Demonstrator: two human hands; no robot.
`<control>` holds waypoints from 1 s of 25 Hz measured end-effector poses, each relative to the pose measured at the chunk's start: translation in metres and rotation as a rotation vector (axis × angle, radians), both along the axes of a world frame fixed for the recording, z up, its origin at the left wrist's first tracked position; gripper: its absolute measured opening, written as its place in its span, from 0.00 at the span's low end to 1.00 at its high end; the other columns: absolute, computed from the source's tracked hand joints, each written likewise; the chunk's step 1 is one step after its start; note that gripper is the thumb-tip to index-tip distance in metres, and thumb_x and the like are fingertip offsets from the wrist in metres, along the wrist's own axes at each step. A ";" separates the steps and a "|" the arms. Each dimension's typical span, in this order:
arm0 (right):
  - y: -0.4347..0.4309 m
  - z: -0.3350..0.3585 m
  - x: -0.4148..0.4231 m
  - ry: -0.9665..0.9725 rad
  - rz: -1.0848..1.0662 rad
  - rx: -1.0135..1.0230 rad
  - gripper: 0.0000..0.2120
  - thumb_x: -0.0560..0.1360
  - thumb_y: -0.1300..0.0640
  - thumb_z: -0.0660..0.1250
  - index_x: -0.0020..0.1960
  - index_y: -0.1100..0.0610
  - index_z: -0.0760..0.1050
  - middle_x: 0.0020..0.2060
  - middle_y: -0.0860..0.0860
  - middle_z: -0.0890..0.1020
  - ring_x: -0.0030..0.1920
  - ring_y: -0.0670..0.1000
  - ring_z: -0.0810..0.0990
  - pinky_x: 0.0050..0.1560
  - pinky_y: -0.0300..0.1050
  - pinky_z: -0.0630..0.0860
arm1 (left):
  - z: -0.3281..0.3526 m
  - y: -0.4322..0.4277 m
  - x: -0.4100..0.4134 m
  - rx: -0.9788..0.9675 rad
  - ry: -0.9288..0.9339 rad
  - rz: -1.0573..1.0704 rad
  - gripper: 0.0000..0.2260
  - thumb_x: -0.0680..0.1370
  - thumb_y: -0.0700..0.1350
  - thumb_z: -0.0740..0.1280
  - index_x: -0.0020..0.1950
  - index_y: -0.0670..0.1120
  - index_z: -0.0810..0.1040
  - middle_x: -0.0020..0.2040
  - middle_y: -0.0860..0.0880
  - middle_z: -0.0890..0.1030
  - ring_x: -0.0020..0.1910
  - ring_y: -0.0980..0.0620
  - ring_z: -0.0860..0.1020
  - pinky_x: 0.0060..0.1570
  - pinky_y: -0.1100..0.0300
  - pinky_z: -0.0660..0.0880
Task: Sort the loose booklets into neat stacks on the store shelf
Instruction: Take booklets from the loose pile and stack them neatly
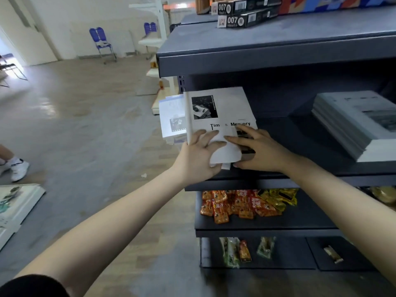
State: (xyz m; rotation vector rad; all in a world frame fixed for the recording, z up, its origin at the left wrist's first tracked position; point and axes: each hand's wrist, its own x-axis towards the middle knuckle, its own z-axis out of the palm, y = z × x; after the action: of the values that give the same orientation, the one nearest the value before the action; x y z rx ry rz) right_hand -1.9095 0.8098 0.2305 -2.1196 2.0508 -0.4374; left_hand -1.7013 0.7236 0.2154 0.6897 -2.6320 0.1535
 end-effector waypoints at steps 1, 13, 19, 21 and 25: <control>0.000 -0.004 -0.002 -0.021 0.001 -0.028 0.36 0.66 0.42 0.72 0.70 0.33 0.59 0.75 0.42 0.50 0.71 0.58 0.53 0.71 0.57 0.59 | -0.001 0.000 -0.003 -0.004 0.000 0.008 0.26 0.67 0.58 0.59 0.62 0.49 0.77 0.65 0.45 0.75 0.63 0.36 0.72 0.52 0.44 0.77; -0.003 -0.024 -0.028 -0.091 0.188 -0.418 0.26 0.68 0.42 0.65 0.64 0.49 0.75 0.68 0.54 0.70 0.65 0.66 0.65 0.63 0.61 0.69 | -0.003 0.013 -0.018 -0.030 0.028 0.178 0.24 0.72 0.60 0.62 0.63 0.50 0.78 0.63 0.39 0.76 0.62 0.34 0.73 0.57 0.40 0.74; 0.004 -0.017 -0.091 -0.071 0.264 -0.607 0.23 0.68 0.44 0.67 0.59 0.54 0.79 0.62 0.58 0.75 0.62 0.64 0.70 0.63 0.60 0.69 | 0.012 0.048 -0.073 0.032 0.117 0.195 0.21 0.72 0.58 0.64 0.59 0.48 0.81 0.60 0.41 0.80 0.60 0.36 0.75 0.53 0.39 0.76; 0.009 -0.015 -0.117 -0.078 0.273 -0.620 0.23 0.68 0.43 0.67 0.60 0.54 0.78 0.63 0.58 0.75 0.62 0.63 0.71 0.64 0.58 0.67 | 0.015 0.055 -0.099 0.041 0.135 0.196 0.21 0.71 0.58 0.64 0.58 0.48 0.81 0.59 0.41 0.80 0.60 0.37 0.76 0.53 0.40 0.76; 0.031 -0.013 -0.186 -0.059 0.269 -0.618 0.26 0.68 0.40 0.68 0.59 0.55 0.78 0.63 0.57 0.74 0.62 0.61 0.71 0.64 0.56 0.67 | 0.017 0.069 -0.167 0.075 0.123 0.176 0.22 0.70 0.57 0.64 0.60 0.48 0.80 0.60 0.43 0.80 0.62 0.41 0.75 0.55 0.43 0.75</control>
State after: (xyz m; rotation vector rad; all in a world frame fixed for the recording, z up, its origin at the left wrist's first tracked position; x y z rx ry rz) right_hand -2.0954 0.8405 0.2175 -2.6163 1.7026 -1.1946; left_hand -1.8686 0.7924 0.2320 0.9261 -2.4687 0.0607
